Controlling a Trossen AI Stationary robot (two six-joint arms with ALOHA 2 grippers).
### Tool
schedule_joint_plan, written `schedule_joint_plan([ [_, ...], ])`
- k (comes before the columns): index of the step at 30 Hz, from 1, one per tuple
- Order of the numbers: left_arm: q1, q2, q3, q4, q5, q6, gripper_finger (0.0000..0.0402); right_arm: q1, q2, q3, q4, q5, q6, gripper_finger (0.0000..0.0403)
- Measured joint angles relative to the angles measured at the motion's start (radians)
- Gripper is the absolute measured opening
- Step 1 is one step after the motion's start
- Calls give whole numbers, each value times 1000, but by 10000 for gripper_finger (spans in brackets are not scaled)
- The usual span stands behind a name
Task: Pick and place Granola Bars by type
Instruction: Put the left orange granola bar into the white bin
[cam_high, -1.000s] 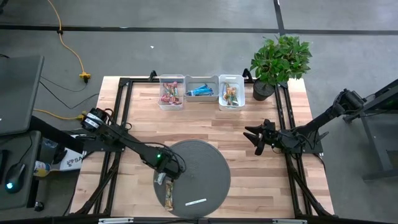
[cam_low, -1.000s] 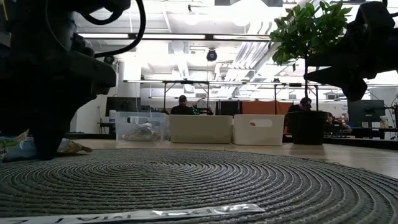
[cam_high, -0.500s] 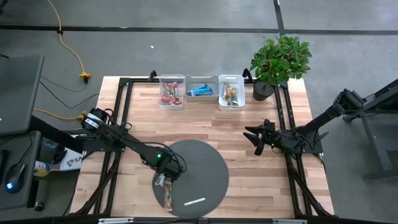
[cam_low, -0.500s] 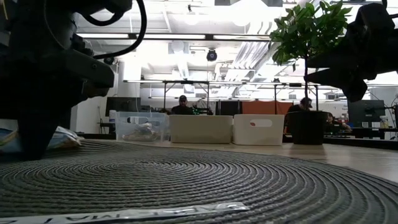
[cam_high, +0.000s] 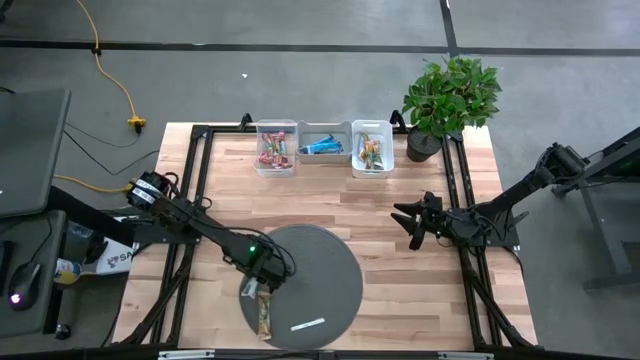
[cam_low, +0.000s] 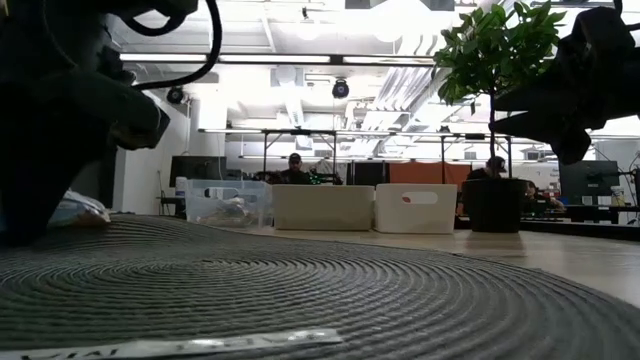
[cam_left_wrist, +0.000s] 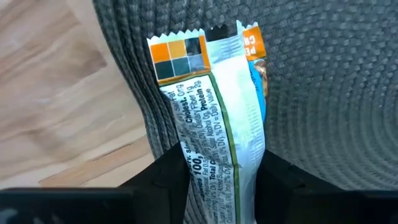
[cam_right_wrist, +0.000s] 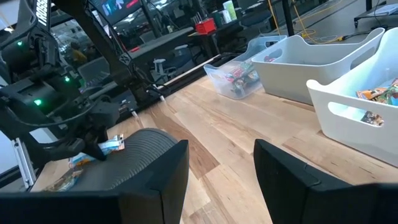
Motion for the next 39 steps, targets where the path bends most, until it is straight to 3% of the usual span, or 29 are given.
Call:
schedule_joint_plan([
  [13,0,-43,3,-41,-9,7,129,0,0,0,-13,4,0,165],
  [23,0,-53,4,-21,-30,22,48,0,-1,0,-20,21,0,165],
  [31,0,-54,4,-23,-31,25,41,0,-2,0,-17,23,0,165],
  [39,1,-133,4,-19,-137,27,37,0,-1,0,-9,21,0,165],
])
